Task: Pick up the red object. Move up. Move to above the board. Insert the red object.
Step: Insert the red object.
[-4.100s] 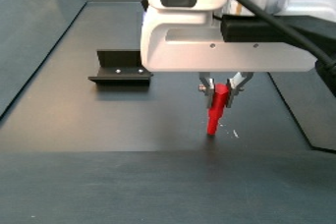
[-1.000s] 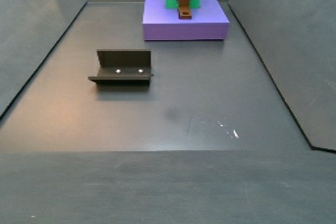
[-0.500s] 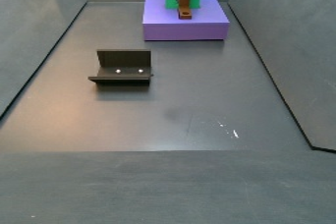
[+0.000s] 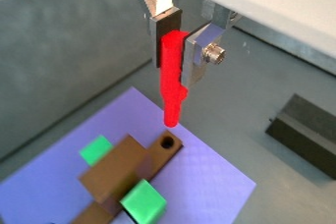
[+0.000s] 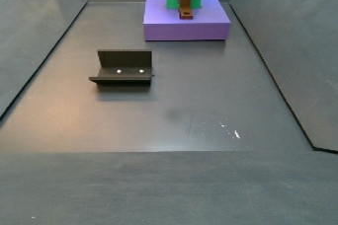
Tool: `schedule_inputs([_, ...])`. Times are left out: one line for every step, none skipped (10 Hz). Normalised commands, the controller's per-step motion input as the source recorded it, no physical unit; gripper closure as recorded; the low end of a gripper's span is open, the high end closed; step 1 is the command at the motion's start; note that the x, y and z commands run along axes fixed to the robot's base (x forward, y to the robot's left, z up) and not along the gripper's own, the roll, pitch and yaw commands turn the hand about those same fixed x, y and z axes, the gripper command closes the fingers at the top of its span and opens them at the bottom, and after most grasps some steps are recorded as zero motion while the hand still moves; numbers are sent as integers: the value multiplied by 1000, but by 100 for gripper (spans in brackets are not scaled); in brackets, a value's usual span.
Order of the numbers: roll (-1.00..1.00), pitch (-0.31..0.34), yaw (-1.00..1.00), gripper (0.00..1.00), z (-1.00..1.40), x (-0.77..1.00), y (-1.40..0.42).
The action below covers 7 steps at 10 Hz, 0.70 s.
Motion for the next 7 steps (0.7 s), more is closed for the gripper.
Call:
schedule_inputs([17, -181, 0, 100, -663, 289, 83])
schedule_inputs([96, -199, 0, 100, -626, 157, 23])
schedule_inputs([124, -173, 0, 100, -583, 120, 20])
schedule_inputs([169, -113, 0, 100, -514, 17, 40])
schedule_inputs([213, -23, 0, 100, -349, -114, 94])
schedule_inputs([186, 0, 0, 100, -177, -254, 160])
schedule_inputs([154, 19, -23, 100, -151, -154, 134])
